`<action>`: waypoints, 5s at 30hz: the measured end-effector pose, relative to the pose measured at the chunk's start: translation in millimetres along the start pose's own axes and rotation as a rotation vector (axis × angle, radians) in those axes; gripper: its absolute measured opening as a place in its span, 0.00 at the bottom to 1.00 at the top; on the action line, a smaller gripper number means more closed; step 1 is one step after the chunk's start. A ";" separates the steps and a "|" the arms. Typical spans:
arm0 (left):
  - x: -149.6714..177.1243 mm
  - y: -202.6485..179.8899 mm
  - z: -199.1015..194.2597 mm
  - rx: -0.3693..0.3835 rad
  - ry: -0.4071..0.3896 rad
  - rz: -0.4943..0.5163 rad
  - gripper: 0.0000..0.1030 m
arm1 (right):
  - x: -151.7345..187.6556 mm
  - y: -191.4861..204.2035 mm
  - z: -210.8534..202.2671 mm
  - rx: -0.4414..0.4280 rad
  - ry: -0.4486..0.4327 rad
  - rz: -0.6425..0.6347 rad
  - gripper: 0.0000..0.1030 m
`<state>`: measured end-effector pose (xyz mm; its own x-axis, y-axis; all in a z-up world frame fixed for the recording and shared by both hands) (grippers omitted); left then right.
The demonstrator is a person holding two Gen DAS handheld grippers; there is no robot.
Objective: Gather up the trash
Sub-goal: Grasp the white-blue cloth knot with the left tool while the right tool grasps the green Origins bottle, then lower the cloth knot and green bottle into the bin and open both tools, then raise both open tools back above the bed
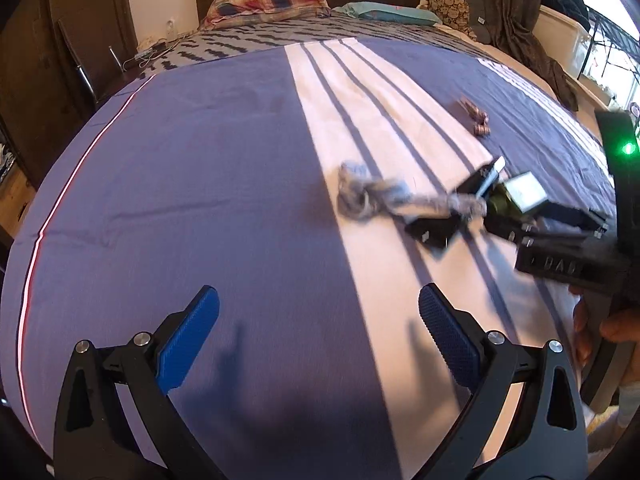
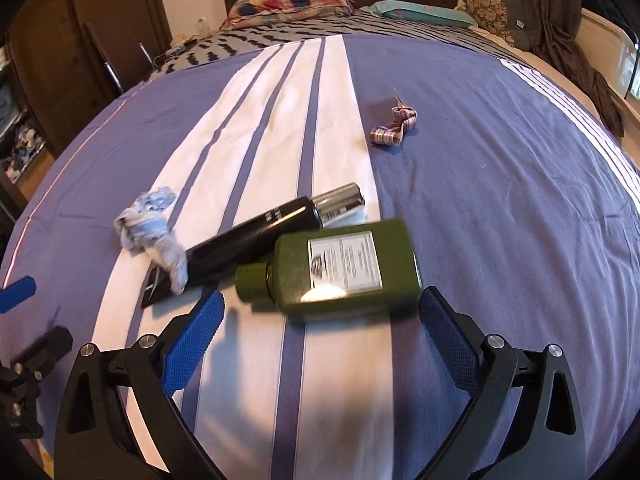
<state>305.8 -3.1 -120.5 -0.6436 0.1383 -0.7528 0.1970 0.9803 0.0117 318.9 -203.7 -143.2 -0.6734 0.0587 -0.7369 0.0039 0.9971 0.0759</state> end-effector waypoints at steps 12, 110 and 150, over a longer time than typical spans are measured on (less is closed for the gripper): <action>-42.1 -13.7 60.8 0.006 0.005 -0.016 0.91 | 3.7 -16.7 -10.8 -0.053 -0.006 0.012 0.86; 334.8 -87.0 -86.1 0.231 0.433 -0.039 0.62 | 307.8 2.4 -150.3 -0.154 0.318 0.059 0.90; 36.8 -78.3 -36.9 0.167 -0.007 0.091 0.91 | 49.1 -73.7 -116.4 -0.014 -0.042 0.053 0.95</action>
<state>239.4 -69.5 -124.9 -0.6126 0.2243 -0.7579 0.3748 0.9267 -0.0287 199.5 -279.9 -106.8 -0.6406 0.1141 -0.7594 0.0288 0.9918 0.1248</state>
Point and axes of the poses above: each gripper's, at about its wrist camera, not at the fingertips, and z roughly the way its jaws point, y to its left, x to its underside, the point moved 2 cm from there along z, roughly the way its jaws point, and after that the axes turned 12 degrees about -y, right-handed, at the moved point
